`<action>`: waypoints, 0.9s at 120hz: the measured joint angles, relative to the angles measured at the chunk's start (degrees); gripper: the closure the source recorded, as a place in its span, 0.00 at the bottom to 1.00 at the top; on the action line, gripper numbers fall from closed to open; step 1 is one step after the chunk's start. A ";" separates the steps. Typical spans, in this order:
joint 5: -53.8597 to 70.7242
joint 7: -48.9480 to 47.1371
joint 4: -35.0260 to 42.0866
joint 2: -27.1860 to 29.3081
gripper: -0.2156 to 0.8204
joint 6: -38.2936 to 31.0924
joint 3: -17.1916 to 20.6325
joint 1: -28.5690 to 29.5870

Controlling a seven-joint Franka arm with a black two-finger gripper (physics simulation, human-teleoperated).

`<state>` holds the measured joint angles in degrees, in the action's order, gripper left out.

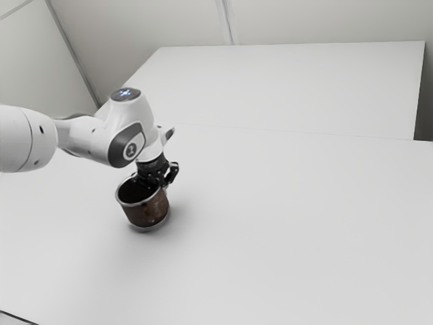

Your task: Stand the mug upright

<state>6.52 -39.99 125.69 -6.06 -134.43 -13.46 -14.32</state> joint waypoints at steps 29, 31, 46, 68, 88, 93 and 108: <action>-1.72 -3.07 -0.13 -1.92 0.87 -2.83 0.00 -0.04; -1.82 -3.10 -0.18 -1.96 0.84 -2.89 0.00 -0.04; -2.24 -3.25 -0.55 -1.99 0.57 -3.11 0.01 -0.02; -2.42 -3.29 -0.90 -0.62 0.36 -1.92 -0.32 -0.02; -2.46 -2.69 -3.27 3.37 0.28 2.33 -0.34 -0.06; -2.49 -2.22 -5.25 3.94 0.27 4.04 -0.33 -0.04; -2.44 1.15 -11.29 5.92 0.24 9.45 -0.33 -0.12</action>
<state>4.08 -38.84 114.40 -0.14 -124.99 -13.78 -14.43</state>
